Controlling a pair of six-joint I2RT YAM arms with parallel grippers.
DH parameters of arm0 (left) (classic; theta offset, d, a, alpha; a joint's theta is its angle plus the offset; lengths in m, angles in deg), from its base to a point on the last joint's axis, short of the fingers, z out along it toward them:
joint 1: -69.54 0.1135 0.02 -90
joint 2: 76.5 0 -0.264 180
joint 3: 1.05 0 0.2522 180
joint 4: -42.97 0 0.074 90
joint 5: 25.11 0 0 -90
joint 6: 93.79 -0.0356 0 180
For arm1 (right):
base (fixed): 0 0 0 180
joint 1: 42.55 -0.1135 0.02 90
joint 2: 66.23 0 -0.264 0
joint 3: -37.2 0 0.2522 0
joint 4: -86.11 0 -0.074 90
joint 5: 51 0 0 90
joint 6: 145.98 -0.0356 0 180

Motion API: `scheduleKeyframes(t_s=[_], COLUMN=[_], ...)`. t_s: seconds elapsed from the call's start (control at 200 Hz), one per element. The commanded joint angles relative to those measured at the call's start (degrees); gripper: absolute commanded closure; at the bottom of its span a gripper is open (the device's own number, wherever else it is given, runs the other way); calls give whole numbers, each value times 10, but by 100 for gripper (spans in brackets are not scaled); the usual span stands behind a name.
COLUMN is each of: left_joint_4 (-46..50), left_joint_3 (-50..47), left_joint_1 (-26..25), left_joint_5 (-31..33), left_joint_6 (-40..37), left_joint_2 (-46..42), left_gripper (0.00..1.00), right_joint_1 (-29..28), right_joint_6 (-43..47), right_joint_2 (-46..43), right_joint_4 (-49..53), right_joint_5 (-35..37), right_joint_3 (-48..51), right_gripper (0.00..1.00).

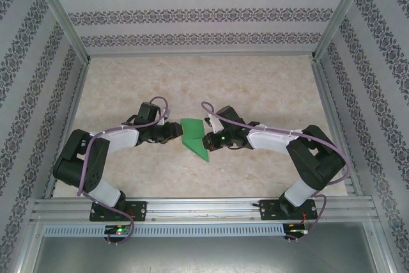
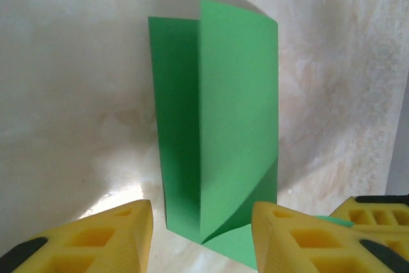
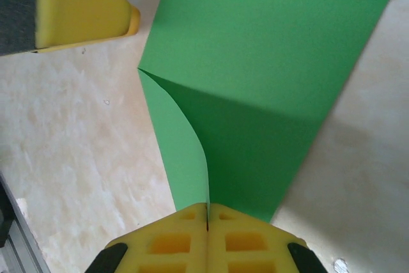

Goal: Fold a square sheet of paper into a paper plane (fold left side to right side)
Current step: Fourth fold the wing at the center of the table.

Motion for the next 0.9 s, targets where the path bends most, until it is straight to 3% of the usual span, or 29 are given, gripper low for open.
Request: scheduleKeyframes(t_s=[0.0, 0.345, 0.67, 0.764, 0.894], left_joint_4=[-29, -54, -73, -75, -81], left_joint_3=[20, 45, 57, 54, 52], left_joint_1=[7, 6, 6, 4, -3], left_joint_5=[-24, -46, -44, -41, -40], left_joint_6=[-4, -1, 1, 2, 12], left_joint_2=[18, 72, 95, 90, 86], left_gripper=[56, 59, 95, 100, 100], right_joint_1=[5, 8, 11, 13, 17], right_joint_6=[-14, -21, -24, -22, -16], right_joint_2=[-19, -26, -28, -38, -73], right_joint_4=[-26, -40, -41, -31, 4], right_joint_5=[-8, -19, -11, -1, 27], right_joint_3=[17, 27, 37, 40, 43], right_gripper=[100, 100, 99, 92, 81])
